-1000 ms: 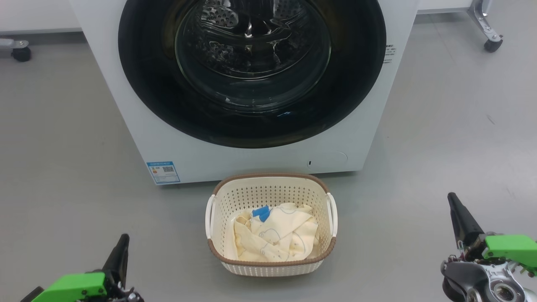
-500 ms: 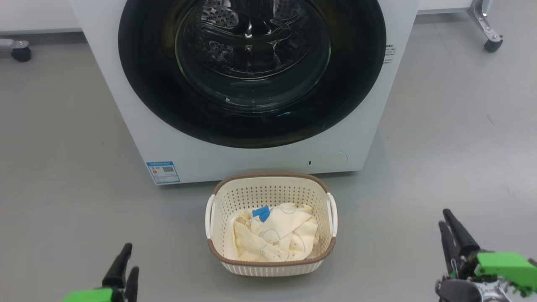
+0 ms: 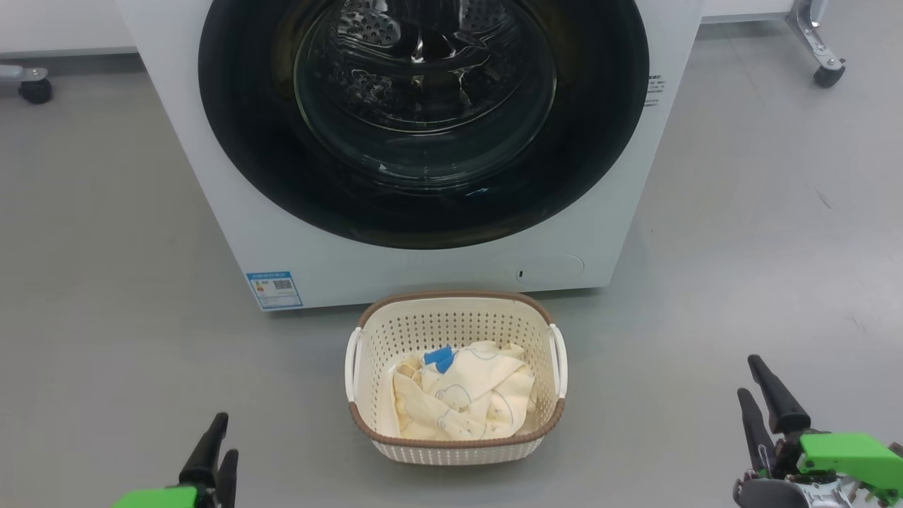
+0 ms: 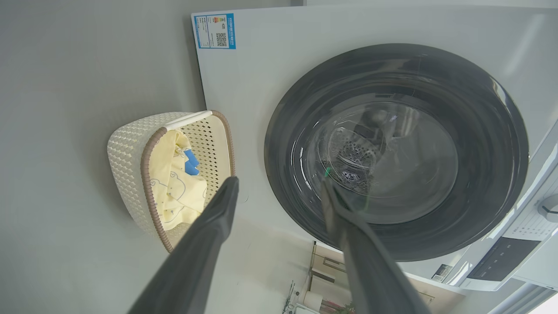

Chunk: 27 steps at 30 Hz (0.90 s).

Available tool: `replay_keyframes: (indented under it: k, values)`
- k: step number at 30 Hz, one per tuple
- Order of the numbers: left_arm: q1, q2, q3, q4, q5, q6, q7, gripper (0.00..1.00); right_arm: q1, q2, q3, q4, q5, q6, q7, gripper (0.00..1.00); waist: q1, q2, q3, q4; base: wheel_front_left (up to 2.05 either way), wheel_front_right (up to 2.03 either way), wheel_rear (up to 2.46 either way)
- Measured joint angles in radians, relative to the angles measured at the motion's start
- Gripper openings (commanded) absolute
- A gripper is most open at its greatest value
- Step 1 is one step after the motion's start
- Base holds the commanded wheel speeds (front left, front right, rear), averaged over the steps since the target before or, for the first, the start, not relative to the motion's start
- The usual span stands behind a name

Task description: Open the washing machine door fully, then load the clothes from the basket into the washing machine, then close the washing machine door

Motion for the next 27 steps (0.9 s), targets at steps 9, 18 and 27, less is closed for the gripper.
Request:
replay_keyframes:
  k: [9, 18, 27]
  values:
    - [-0.007, 0.002, -0.021, -0.01, 0.033, 0.003, -0.035, 1.0, -0.001, -0.002, 0.0, -0.009, -0.063, 0.0, -0.019, 1.0, 0.0, 0.0, 0.001, 0.0, 0.0, 0.0, 0.0]
    - [-0.015, 0.006, -0.031, -0.023, 0.146, 0.023, -0.063, 1.0, -0.004, -0.003, -0.005, -0.029, -0.171, 0.0, -0.041, 1.0, 0.0, 0.0, -0.002, 0.002, 0.0, 0.0, 0.0]
    - [-0.02, 0.006, -0.031, -0.047, 0.306, 0.043, -0.085, 1.0, -0.01, -0.014, -0.004, -0.055, -0.351, 0.0, -0.075, 1.0, 0.0, 0.0, -0.002, 0.005, 0.0, 0.0, 0.0]
